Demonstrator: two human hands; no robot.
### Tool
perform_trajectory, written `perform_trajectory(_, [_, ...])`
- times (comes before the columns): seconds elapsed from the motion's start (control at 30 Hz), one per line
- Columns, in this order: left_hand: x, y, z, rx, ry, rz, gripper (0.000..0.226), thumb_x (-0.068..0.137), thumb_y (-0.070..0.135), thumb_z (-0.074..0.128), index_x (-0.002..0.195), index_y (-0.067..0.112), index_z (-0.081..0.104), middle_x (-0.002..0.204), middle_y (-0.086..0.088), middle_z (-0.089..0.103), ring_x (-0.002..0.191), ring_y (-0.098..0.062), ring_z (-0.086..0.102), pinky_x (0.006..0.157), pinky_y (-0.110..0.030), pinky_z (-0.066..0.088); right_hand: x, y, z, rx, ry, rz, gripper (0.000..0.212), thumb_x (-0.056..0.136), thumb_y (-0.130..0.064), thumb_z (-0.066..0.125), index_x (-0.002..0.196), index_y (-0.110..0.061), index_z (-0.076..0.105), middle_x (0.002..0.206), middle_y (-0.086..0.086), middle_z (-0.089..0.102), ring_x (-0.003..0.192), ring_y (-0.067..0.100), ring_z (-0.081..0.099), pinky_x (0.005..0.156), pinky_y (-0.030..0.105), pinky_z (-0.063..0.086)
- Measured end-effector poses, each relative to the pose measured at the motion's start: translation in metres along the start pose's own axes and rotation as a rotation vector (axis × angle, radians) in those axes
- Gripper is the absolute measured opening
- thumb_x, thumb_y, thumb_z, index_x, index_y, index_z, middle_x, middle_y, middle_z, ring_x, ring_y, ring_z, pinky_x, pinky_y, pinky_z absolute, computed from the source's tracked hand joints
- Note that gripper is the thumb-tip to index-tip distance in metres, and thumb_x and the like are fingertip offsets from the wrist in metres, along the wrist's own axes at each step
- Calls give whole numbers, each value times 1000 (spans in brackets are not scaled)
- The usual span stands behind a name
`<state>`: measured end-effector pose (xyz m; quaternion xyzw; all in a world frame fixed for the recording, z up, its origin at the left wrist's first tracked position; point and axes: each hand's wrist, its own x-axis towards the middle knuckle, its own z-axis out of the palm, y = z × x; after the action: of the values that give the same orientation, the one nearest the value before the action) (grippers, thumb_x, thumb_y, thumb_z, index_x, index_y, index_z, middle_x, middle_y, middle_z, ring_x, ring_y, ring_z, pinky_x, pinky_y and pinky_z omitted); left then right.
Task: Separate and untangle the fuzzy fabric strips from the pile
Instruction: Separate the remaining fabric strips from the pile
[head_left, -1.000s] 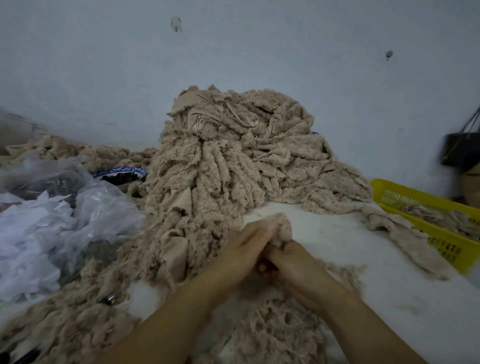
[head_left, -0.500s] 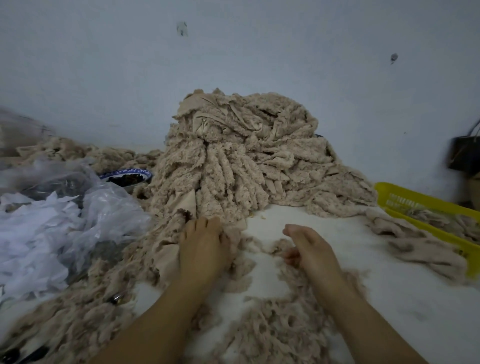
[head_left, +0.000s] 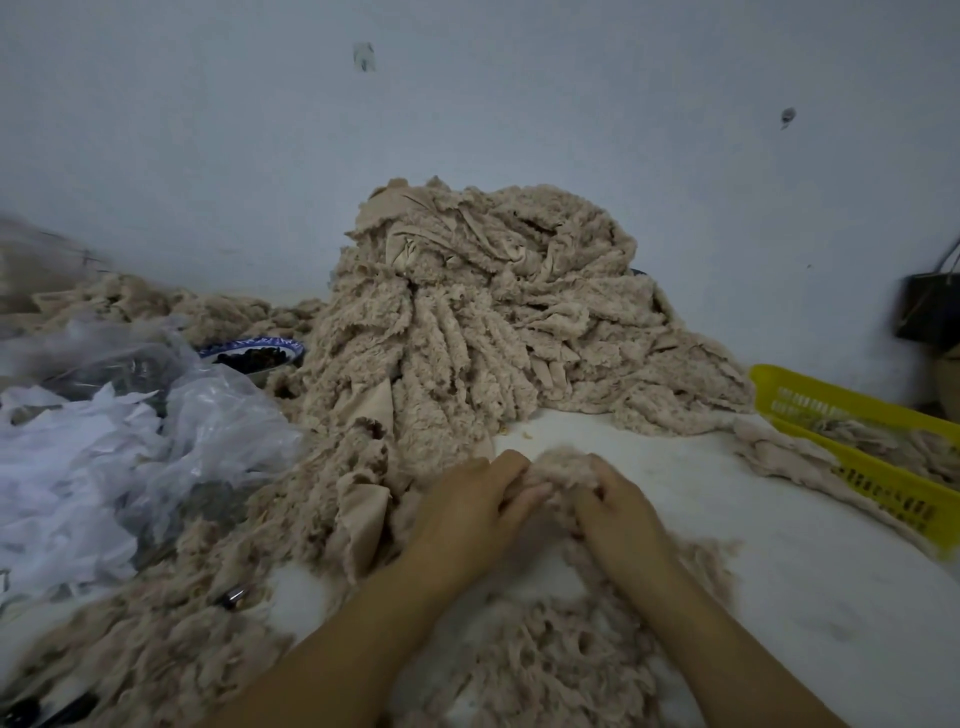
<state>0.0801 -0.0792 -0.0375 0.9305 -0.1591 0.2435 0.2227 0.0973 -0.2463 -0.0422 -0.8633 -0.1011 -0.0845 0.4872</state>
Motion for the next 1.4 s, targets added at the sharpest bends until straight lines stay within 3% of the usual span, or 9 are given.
perform_trajectory(0.17, [1,-21,-6,-350,53,-335,9,97,14,52,93,21,56,72,5,59,63,-11,56,53,-26,39,6,6,-13,193,197,187,17,100,-25,44,109,-18,58,61,-5,52,42,1,42,51,25,34])
perform_trajectory(0.37, [2,-33,-18,-758,256,-669,30,103,16,45,99,42,60,59,16,62,46,0,48,51,-19,42,6,2,-22,448,382,334,31,98,-31,47,72,-16,53,62,4,45,52,18,40,54,30,35])
perform_trajectory(0.53, [11,-17,-20,-1281,88,-854,59,93,1,30,39,17,47,48,-6,44,50,-18,35,48,-31,21,5,-5,-19,463,161,396,55,99,-39,37,62,-11,66,42,-6,40,38,11,40,44,23,32])
perform_trajectory(0.6, [11,-13,-21,-1502,6,-869,50,94,3,28,51,10,51,52,-7,49,55,-18,45,41,-24,28,3,-9,-18,511,66,405,71,102,-40,33,41,-21,63,35,-9,40,27,5,35,35,22,29])
perform_trajectory(0.83, [6,-21,-27,-2128,76,-817,50,101,34,39,100,-4,72,104,-21,72,73,-30,73,58,-33,61,1,-7,-14,726,-98,392,52,101,-43,46,67,-16,76,45,-1,29,35,11,20,38,24,20])
perform_trajectory(0.97, [10,-20,-31,-1994,115,-759,30,86,24,53,96,1,69,80,-10,66,64,-17,64,51,-26,54,2,-6,-13,861,-65,345,28,100,-26,54,105,1,56,45,-6,34,36,8,23,38,21,24])
perform_trajectory(1.23, [7,8,-11,-860,-104,-811,30,102,19,35,91,10,61,79,-16,63,72,-29,61,71,-37,47,-3,-14,-7,749,-156,201,36,99,-34,54,73,-23,77,63,-3,66,48,13,57,47,20,42])
perform_trajectory(1.3, [4,8,-10,-839,-156,-714,31,101,14,37,79,19,57,75,-10,59,66,-21,58,62,-27,45,-3,-15,-9,787,-155,197,27,97,-33,57,91,-16,78,89,6,77,78,21,74,63,26,55])
perform_trajectory(1.4, [5,9,-13,-915,-43,-626,36,98,4,41,73,23,58,57,4,52,48,-9,48,46,-19,38,-4,-16,-10,812,-166,144,32,85,-47,63,91,-18,74,88,8,74,72,19,70,58,27,53])
